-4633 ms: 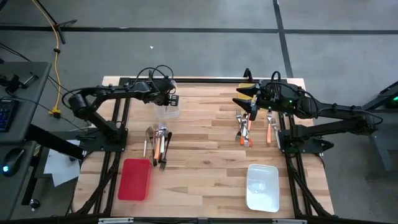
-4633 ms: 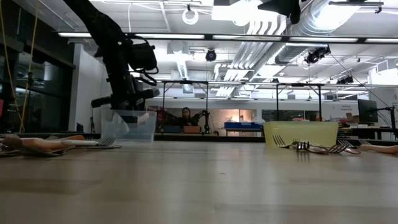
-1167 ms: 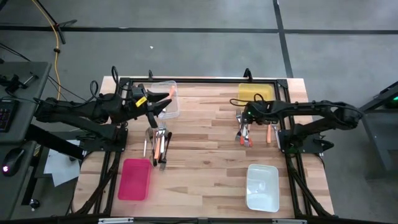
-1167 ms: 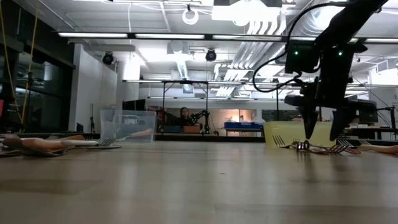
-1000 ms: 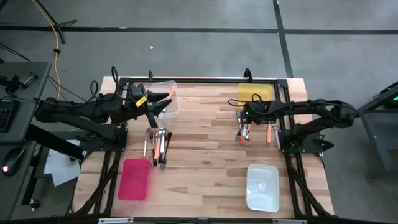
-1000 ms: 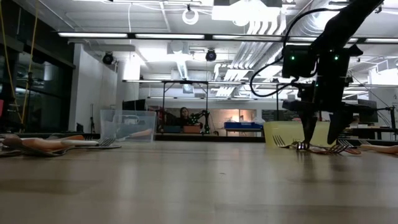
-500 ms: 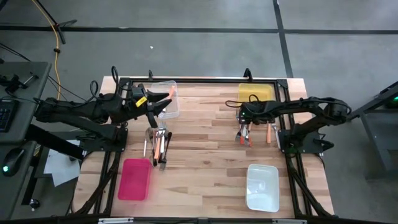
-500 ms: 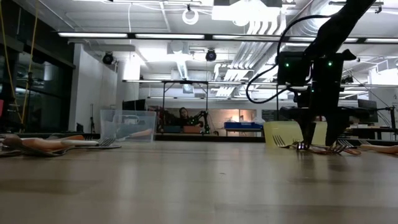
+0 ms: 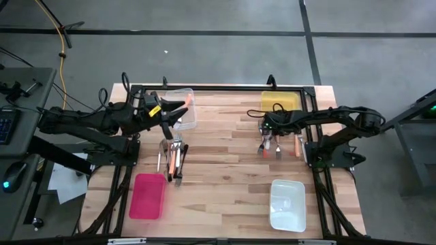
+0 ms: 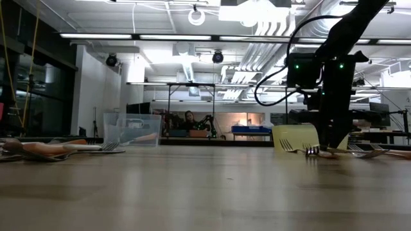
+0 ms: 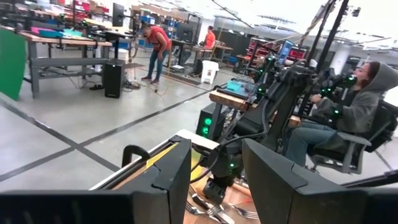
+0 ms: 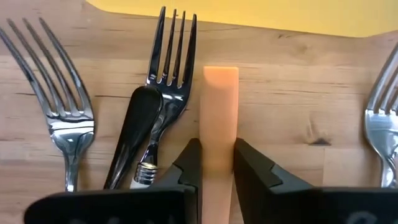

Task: Sort silverware by color (type)
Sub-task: Put the orange fork into the transparent bin

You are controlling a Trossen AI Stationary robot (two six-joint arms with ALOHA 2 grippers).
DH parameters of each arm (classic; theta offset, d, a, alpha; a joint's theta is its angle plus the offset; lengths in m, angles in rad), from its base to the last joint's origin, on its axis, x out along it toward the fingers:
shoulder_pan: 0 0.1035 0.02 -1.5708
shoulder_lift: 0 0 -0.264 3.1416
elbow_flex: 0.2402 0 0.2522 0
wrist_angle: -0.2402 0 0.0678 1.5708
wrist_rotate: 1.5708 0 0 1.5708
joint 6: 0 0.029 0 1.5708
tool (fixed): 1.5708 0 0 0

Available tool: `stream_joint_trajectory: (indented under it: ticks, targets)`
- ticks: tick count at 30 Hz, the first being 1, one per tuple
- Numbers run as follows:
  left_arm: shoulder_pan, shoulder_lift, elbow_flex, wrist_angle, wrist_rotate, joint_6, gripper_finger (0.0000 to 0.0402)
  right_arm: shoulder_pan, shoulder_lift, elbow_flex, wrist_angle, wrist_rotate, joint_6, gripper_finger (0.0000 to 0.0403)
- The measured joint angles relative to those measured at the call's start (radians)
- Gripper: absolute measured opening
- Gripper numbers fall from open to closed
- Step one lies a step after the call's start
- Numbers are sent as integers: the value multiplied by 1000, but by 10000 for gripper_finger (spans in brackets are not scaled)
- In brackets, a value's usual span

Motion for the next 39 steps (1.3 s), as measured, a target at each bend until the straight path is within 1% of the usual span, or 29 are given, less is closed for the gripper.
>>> stream_joint_trajectory:
  ticks: [5, 9, 14, 24, 28, 31, 35, 39]
  targets:
    - [0, 0, 0, 0, -14, 0, 133, 9, -20, -3, 0, 4, 0, 45]
    - [0, 0, 0, 0, -14, 0, 133, 21, -69, -8, -10, 39, 0, 45]
    - [0, 0, 0, 0, -14, 0, 133, 23, -161, -7, -8, 119, -8, 45]
    - [0, 0, 0, 0, -14, 0, 133, 67, -364, -5, 12, 344, -143, 45]
    - [0, 0, 0, 0, -14, 0, 133, 87, -420, -4, 57, 423, -242, 45]
    - [0, 0, 0, 0, -13, 0, 133, 106, -445, -4, 126, 467, -316, 45]
    - [0, 0, 0, 0, -13, 0, 133, 134, -456, -4, 244, 492, -399, 45]
    - [0, 0, 0, 0, -13, 1, 133, 152, -456, -3, 343, 492, -450, 45]
